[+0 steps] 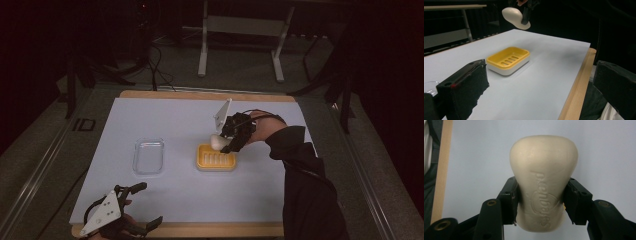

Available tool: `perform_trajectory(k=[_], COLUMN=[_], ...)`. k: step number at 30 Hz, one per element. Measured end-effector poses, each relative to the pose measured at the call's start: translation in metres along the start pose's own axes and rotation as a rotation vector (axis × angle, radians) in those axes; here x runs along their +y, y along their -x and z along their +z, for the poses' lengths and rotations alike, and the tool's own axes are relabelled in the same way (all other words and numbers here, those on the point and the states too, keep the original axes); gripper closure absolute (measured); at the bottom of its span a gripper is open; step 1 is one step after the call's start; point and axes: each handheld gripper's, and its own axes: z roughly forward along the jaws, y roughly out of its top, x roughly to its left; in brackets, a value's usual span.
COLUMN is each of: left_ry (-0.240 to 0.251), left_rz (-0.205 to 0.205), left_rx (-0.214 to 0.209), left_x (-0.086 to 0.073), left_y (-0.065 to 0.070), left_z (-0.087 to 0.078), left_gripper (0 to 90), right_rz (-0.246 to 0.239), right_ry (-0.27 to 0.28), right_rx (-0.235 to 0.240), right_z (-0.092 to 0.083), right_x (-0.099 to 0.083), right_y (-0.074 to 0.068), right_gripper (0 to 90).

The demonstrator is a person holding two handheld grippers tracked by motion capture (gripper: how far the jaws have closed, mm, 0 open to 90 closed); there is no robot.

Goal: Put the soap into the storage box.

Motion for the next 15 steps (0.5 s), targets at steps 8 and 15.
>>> perform_trajectory(k=[8, 15], left_ry=[0.001, 0.002], left_rz=[0.007, 0.008], left_rx=[0.004, 0.002], left_x=[0.000, 0.000], left_y=[0.001, 0.002], left_z=[0.000, 0.000], left_gripper=[0.0, 0.0], right_rz=[-0.009, 0.002], right_ry=[0.013, 0.013], right_rx=[0.031, 0.049], right_z=[0.018, 0.037], right_x=[-0.001, -0.005], right_y=[0.002, 0.007], right_gripper=[49.6, 49.6])
